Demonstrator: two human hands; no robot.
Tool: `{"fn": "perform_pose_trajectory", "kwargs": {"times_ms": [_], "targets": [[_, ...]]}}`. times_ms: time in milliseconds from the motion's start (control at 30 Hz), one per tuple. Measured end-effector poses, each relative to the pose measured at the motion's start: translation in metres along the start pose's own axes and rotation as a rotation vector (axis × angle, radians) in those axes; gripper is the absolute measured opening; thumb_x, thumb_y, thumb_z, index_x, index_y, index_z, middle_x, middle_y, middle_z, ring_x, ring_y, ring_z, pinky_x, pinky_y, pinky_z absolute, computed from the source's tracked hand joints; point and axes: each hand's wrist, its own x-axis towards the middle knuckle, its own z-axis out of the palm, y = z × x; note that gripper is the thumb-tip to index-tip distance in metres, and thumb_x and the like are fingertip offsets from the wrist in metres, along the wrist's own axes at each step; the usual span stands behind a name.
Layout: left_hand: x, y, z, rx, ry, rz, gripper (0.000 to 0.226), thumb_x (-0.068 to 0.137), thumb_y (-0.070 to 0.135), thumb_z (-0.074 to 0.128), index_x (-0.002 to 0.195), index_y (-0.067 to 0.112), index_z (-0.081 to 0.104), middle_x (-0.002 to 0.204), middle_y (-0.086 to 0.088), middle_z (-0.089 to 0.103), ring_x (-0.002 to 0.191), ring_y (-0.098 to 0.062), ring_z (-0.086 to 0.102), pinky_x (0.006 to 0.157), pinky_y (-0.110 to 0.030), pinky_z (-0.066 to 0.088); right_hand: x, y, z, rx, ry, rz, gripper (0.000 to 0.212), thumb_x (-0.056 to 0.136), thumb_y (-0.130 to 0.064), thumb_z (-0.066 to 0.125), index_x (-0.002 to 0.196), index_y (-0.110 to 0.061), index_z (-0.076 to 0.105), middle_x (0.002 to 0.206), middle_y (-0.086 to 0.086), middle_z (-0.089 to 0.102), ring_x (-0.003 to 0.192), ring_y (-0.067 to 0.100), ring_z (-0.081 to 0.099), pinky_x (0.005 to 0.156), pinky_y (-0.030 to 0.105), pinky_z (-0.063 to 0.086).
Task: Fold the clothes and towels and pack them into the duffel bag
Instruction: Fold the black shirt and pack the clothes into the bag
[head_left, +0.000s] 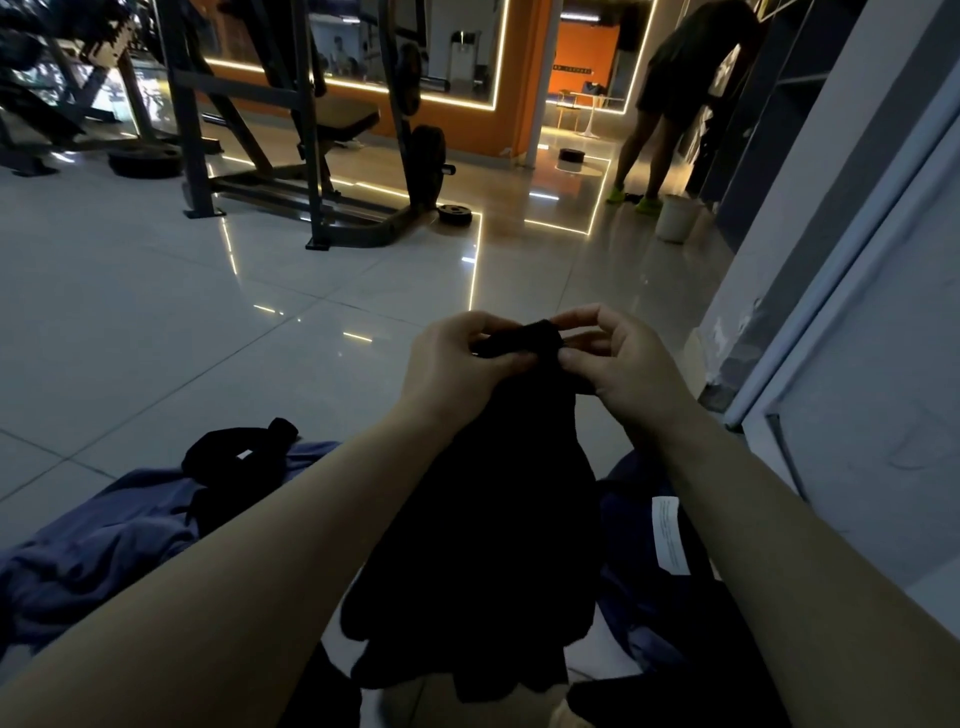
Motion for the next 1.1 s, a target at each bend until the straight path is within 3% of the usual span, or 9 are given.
{"fn": "perform_pose_trajectory", "kwargs": {"times_ms": [133, 233, 333, 500, 600, 667, 733, 900, 1100], "targets": [[0.003, 0.003, -0.006, -0.113, 0.033, -0.012, 0.018, 0.082, 0.011, 0.073, 0.091, 0.026, 0.068, 0.094, -0.004, 0.071, 0.088, -0.019, 0.069, 0.084, -0.036, 0.057, -0.002, 0.006, -0.002, 0.099, -0.09, 0.105, 0.026, 0.084, 0.005, 0.063, 0.097, -0.018, 0.063, 0.091, 0.004, 0.067, 0.082, 0.015, 0.067, 0.069, 0.023, 0.056], [0.006, 0.006, -0.016, -0.2, 0.055, -0.025, 0.018, 0.084, 0.008, 0.069, 0.09, 0.025, 0.066, 0.095, -0.005, 0.071, 0.088, -0.02, 0.069, 0.079, -0.031, 0.057, -0.006, 0.009, -0.005, -0.04, -0.159, 0.153, 0.016, 0.086, -0.001, 0.064, 0.089, -0.016, 0.066, 0.075, -0.003, 0.066, 0.062, 0.002, 0.062, 0.055, 0.014, 0.048], [0.008, 0.005, -0.029, -0.285, 0.017, -0.032, 0.02, 0.085, 0.005, 0.066, 0.089, 0.024, 0.066, 0.09, -0.001, 0.071, 0.083, -0.018, 0.07, 0.073, -0.028, 0.056, -0.005, 0.007, -0.01, -0.184, -0.091, 0.048, 0.011, 0.09, -0.01, 0.063, 0.083, -0.018, 0.066, 0.07, -0.004, 0.064, 0.052, 0.0, 0.056, 0.049, 0.013, 0.04], [0.01, -0.005, -0.033, -0.13, -0.091, -0.005, 0.024, 0.084, 0.004, 0.066, 0.084, 0.027, 0.068, 0.089, -0.004, 0.072, 0.084, -0.023, 0.069, 0.079, -0.035, 0.055, -0.004, -0.006, -0.012, -0.141, 0.092, -0.164, 0.016, 0.097, -0.015, 0.054, 0.085, -0.026, 0.056, 0.093, 0.003, 0.059, 0.061, 0.016, 0.066, 0.048, 0.024, 0.05], [0.007, -0.009, -0.021, -0.138, -0.208, -0.043, 0.024, 0.084, 0.003, 0.065, 0.082, 0.026, 0.069, 0.078, 0.004, 0.073, 0.072, -0.013, 0.068, 0.073, -0.029, 0.054, -0.003, -0.008, -0.005, -0.231, 0.187, -0.283, 0.018, 0.097, -0.015, 0.053, 0.085, -0.029, 0.054, 0.093, -0.005, 0.057, 0.085, 0.022, 0.066, 0.067, 0.037, 0.059], [0.005, -0.007, -0.019, -0.166, -0.298, -0.071, 0.021, 0.086, 0.002, 0.06, 0.087, 0.022, 0.067, 0.075, 0.006, 0.072, 0.07, -0.009, 0.067, 0.069, -0.023, 0.055, -0.003, -0.011, -0.003, -0.25, 0.215, -0.323, 0.011, 0.096, -0.015, 0.054, 0.09, -0.023, 0.056, 0.09, -0.007, 0.058, 0.09, 0.02, 0.063, 0.077, 0.04, 0.058], [0.005, -0.005, -0.021, -0.176, -0.364, -0.085, 0.021, 0.089, 0.001, 0.056, 0.09, 0.02, 0.065, 0.075, 0.007, 0.072, 0.069, -0.007, 0.067, 0.066, -0.017, 0.054, -0.002, -0.013, -0.003, -0.254, 0.204, -0.346, 0.008, 0.096, -0.014, 0.055, 0.091, -0.02, 0.058, 0.089, -0.005, 0.061, 0.088, 0.018, 0.063, 0.08, 0.041, 0.057], [0.002, -0.007, -0.02, -0.086, -0.395, -0.075, 0.025, 0.089, -0.002, 0.056, 0.088, 0.021, 0.065, 0.075, 0.009, 0.072, 0.071, -0.008, 0.066, 0.068, -0.018, 0.054, -0.002, -0.011, -0.002, -0.247, 0.151, -0.344, 0.022, 0.093, -0.012, 0.059, 0.082, -0.031, 0.057, 0.085, -0.004, 0.064, 0.085, 0.017, 0.065, 0.079, 0.042, 0.058], [-0.003, 0.0, -0.015, -0.049, -0.329, -0.072, 0.019, 0.089, 0.001, 0.059, 0.088, 0.02, 0.063, 0.078, 0.001, 0.069, 0.067, -0.008, 0.067, 0.063, -0.018, 0.052, -0.001, -0.006, 0.0, -0.251, 0.043, -0.182, 0.014, 0.086, -0.018, 0.068, 0.08, -0.026, 0.058, 0.084, 0.002, 0.062, 0.081, 0.023, 0.064, 0.074, 0.037, 0.056]]}}
